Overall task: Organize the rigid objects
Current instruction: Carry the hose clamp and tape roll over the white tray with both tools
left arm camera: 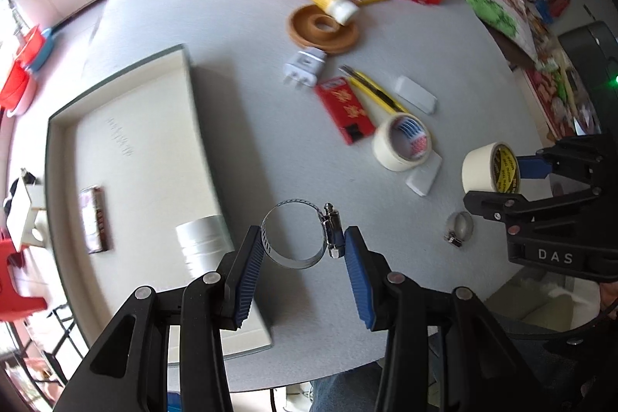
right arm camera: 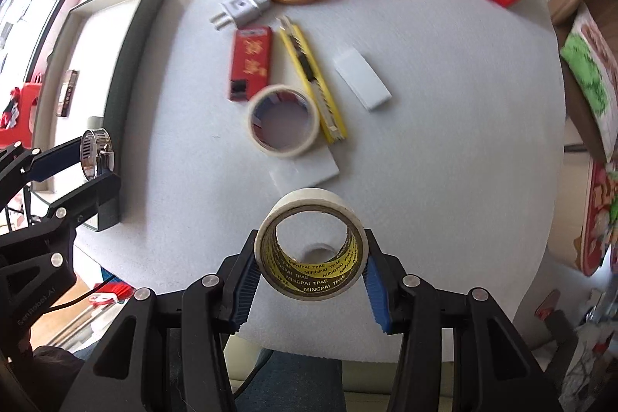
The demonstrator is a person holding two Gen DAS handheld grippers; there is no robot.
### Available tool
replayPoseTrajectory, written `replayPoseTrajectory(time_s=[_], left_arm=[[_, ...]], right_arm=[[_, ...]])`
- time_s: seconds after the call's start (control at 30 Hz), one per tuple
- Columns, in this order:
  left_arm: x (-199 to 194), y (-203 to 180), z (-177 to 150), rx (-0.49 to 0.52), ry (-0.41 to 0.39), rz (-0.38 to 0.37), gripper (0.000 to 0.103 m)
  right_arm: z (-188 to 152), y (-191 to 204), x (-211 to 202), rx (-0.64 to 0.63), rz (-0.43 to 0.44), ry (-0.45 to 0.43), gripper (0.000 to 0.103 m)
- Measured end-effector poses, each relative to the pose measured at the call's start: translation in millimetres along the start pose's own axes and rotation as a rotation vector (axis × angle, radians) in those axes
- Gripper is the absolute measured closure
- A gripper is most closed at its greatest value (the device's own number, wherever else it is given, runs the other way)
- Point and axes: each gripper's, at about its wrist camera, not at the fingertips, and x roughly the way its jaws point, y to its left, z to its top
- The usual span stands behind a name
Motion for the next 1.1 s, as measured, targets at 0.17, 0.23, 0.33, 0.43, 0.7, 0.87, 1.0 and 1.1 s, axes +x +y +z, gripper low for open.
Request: replayPoseTrajectory(time_s=[0.17,0.23,0.33,0.43,0.7,0.87,1.0,1.1], left_arm=[[-15,39,-7,-0.118,-0.039,0.036,0.057],[-14,51,-10,-0.158,-0.045,0.057,0.057],[-15,71,-16,-0.206,-0.042,0.082,0.057],[-15,88,-21,-0.255,-0.04,0.096,0.057],[-19,123,-28,-0.337,-0.041,0.128,0.057],[-19,134,-33,-0.358,-0.035,0.136,0.057],[-17,139,-36,-0.373,-0.031,0.135,0.057],[-16,141,-36,-0.377,-0.029,0.134,0.057]], right_arm=[[13,10,-13,-0.071,0.002,-0.022,0.053],[19,22,-17,-0.098,0.006,-0.029,0.053],[32,41,-24,-0.141,0.014,-0.04,0.053],[47,60,-31,-0.182,0.026,-0.058,0.053],[75,124,-35,-0.289,0.063,-0.092,0.053],[81,142,-32,-0.315,0.071,-0.088,0.053],[83,148,-31,-0.323,0.071,-0.082,0.053],[84,150,-30,-0.326,0.071,-0.078,0.053]])
